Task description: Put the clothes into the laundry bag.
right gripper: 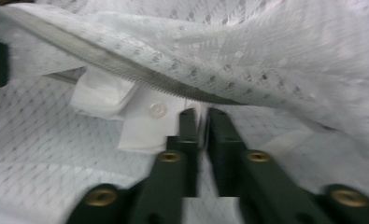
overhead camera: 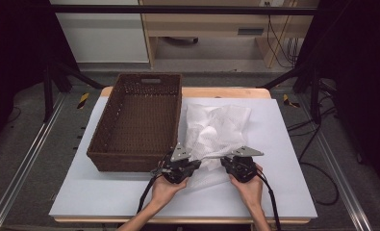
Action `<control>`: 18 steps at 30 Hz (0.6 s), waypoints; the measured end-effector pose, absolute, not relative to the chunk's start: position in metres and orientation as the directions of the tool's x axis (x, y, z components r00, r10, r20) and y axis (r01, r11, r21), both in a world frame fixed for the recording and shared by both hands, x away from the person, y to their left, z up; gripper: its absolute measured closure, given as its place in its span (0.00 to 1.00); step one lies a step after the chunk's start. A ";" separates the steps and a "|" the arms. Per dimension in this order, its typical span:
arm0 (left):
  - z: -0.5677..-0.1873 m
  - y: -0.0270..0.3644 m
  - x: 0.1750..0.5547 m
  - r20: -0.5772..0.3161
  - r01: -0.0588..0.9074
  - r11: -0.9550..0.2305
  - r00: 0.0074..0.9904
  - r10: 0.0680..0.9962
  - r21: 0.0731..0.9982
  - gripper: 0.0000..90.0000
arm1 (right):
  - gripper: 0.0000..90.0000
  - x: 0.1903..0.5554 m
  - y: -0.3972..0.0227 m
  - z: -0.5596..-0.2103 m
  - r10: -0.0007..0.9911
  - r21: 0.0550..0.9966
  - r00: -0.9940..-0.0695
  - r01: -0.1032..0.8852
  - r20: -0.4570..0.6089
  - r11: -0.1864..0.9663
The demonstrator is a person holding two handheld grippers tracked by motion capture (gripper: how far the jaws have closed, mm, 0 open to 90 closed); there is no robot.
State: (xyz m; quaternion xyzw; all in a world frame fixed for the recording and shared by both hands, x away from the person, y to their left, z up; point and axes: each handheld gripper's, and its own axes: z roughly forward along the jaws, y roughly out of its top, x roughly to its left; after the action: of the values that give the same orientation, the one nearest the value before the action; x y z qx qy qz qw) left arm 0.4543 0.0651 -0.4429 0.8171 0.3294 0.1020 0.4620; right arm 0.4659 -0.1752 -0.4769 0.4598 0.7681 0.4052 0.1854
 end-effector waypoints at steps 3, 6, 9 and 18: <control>-0.443 0.065 0.455 -0.143 0.445 -0.353 0.764 0.629 0.823 0.98 | 0.61 0.477 -0.170 -0.487 0.873 0.768 -0.481 0.588 0.081 0.253; -0.444 0.065 0.455 -0.141 0.445 -0.355 0.763 0.631 0.822 0.98 | 0.94 0.478 -0.170 -0.487 0.866 0.771 -0.489 0.590 0.106 0.239; -0.443 0.064 0.454 -0.139 0.442 -0.352 0.763 0.632 0.825 0.98 | 0.99 0.471 -0.167 -0.478 0.857 0.792 -0.507 0.560 0.095 0.243; -0.424 0.071 0.447 -0.164 0.418 -0.292 0.770 0.617 0.860 0.98 | 0.99 0.492 -0.129 -0.465 0.853 0.883 -0.493 0.461 0.170 0.091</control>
State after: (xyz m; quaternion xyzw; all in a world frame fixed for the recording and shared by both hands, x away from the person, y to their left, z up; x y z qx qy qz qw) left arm 0.4473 0.0713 -0.4236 0.7976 0.3244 0.0999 0.4987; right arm 0.4925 -0.1285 -0.4655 0.4622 0.7110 0.4910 0.1995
